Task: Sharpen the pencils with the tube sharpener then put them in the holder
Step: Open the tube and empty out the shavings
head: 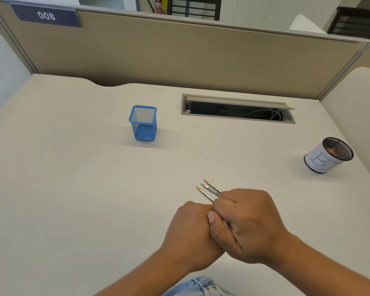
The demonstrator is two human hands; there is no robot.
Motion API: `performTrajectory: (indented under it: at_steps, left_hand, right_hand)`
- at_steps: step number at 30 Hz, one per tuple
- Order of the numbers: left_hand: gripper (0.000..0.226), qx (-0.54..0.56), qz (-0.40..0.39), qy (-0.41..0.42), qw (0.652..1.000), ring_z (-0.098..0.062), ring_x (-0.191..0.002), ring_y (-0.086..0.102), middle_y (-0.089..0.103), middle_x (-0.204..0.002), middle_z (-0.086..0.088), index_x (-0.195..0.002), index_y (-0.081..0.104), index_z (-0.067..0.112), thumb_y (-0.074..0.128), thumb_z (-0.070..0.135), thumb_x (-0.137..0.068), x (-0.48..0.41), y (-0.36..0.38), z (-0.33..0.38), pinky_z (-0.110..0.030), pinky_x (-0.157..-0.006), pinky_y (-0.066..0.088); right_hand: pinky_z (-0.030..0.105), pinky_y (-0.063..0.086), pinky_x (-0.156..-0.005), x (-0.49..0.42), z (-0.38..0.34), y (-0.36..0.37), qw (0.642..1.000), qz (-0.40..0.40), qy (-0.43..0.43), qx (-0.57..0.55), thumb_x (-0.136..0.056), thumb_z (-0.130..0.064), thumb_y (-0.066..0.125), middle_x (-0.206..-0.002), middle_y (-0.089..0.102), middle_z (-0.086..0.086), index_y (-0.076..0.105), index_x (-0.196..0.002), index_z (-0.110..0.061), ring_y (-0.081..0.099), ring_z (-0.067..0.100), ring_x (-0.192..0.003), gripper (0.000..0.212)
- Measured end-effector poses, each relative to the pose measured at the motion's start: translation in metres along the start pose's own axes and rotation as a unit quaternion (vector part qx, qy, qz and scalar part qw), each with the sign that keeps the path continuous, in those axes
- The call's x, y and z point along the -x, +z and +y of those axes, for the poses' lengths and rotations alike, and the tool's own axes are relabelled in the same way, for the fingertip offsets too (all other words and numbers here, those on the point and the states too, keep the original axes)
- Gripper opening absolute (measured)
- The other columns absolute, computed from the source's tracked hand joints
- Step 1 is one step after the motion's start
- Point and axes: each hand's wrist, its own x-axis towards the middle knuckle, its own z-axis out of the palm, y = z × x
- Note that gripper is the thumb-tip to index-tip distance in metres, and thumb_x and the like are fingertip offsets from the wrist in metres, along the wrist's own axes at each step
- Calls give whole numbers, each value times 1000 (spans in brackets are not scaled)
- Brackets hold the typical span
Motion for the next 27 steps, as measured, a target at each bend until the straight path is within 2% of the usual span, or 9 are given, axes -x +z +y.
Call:
performTrajectory:
  at_steps: [6, 11, 15, 18, 22, 27]
  left_hand:
    - [19, 18, -7, -15, 1000, -16, -46, 30, 37, -45, 1, -48, 32, 18, 33, 26, -65, 8, -7, -10, -20, -43, 20]
    - [19, 2, -13, -4, 1000, -16, -50, 32, 36, -46, 2, -50, 33, 17, 32, 27, -67, 11, -8, -16, -22, -45, 21]
    - [19, 34, -22, -5, 999, -16, -46, 26, 34, -44, 0, -48, 31, 16, 33, 23, -65, 14, -7, -17, -22, -43, 18]
    - [19, 43, -40, -9, 998, -17, -46, 28, 35, -45, 0, -48, 33, 16, 33, 24, -66, 15, -6, -16, -22, -44, 19]
    - [25, 18, -11, -62, 998, -16, -47, 32, 39, -47, 1, -49, 33, 18, 40, 24, -73, 16, -2, -15, -24, -44, 23]
    - [19, 54, 34, -85, 994, -17, -51, 40, 46, -50, 3, -50, 38, 19, 32, 28, -66, 16, -3, -17, -26, -47, 32]
  right_hand:
    - [26, 27, -45, -8, -14, 7, 1000, -2, 24, 10, -88, -30, 47, -49, 45, -2, 48, -54, -15, 38, 19, -44, 37]
    - [26, 30, -44, -4, -24, 13, 999, 16, 52, 5, -89, -29, 45, -50, 47, -1, 50, -56, -15, 41, 19, -45, 37]
    - [23, 26, -48, -6, -22, 13, 997, -27, 42, -58, -90, -28, 45, -51, 45, -3, 45, -57, -18, 36, 15, -46, 34]
    - [27, 29, -46, -8, -16, 11, 994, -76, 18, -74, -91, -29, 44, -52, 43, -3, 43, -58, -18, 36, 16, -47, 35]
    - [26, 29, -43, -8, -19, 8, 997, -72, 38, 18, -87, -32, 46, -49, 45, -4, 44, -55, -18, 38, 18, -44, 35]
    - [23, 23, -45, -12, -27, 7, 994, -30, 78, 74, -85, -33, 47, -47, 46, -2, 44, -53, -18, 40, 21, -42, 36]
